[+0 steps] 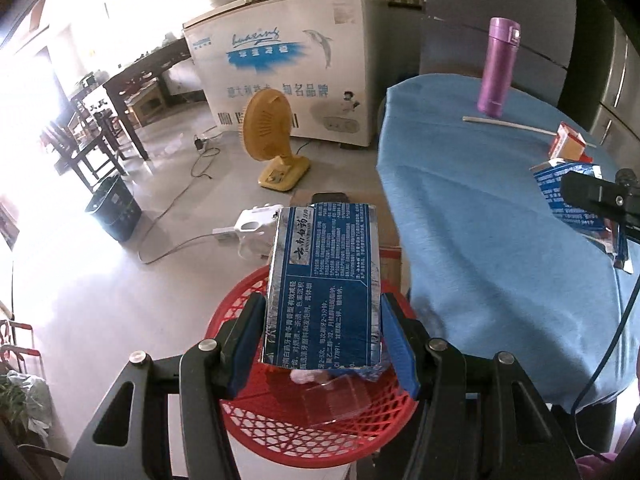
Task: Collect trash
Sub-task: 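Carry both cartons over the red basket and open both tools to drop them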
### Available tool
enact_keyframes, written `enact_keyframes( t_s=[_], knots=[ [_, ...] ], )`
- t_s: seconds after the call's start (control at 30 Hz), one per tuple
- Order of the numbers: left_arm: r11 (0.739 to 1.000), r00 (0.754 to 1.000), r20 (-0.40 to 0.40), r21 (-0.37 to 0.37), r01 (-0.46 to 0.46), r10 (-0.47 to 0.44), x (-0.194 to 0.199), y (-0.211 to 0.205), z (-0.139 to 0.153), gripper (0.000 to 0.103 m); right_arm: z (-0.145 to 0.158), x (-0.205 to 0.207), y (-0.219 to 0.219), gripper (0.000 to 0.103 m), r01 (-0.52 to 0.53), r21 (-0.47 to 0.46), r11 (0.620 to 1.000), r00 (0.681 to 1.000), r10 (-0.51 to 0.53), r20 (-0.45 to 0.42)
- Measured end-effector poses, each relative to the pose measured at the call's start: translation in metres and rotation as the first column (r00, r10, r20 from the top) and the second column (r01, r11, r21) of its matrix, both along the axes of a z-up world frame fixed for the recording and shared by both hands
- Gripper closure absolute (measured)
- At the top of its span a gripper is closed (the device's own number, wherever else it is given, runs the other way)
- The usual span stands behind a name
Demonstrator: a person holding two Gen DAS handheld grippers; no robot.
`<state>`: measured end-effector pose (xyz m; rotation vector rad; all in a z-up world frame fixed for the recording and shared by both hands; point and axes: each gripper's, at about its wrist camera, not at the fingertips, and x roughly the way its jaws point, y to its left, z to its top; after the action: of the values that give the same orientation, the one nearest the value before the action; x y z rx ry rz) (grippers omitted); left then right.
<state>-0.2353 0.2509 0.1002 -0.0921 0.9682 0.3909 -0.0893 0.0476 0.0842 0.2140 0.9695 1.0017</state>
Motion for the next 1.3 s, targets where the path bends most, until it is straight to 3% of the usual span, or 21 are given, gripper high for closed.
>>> enact_keyframes(
  t_s=[0.53,1.3],
  knots=[
    [0.998,0.997,-0.040,0.021,-0.062,0.063,-0.015,0.026,-0.016,0.044,-0.034,-0.019,0.062,0.059,-0.136,0.007,0.991,0.984,0.136,-0.115],
    [0.995,0.993,-0.081,-0.034,-0.093,0.090,-0.027,0.051,-0.034,0.041,-0.058,-0.024,0.100,0.057,-0.179,0.016,0.984,0.957,0.178,-0.230]
  ],
)
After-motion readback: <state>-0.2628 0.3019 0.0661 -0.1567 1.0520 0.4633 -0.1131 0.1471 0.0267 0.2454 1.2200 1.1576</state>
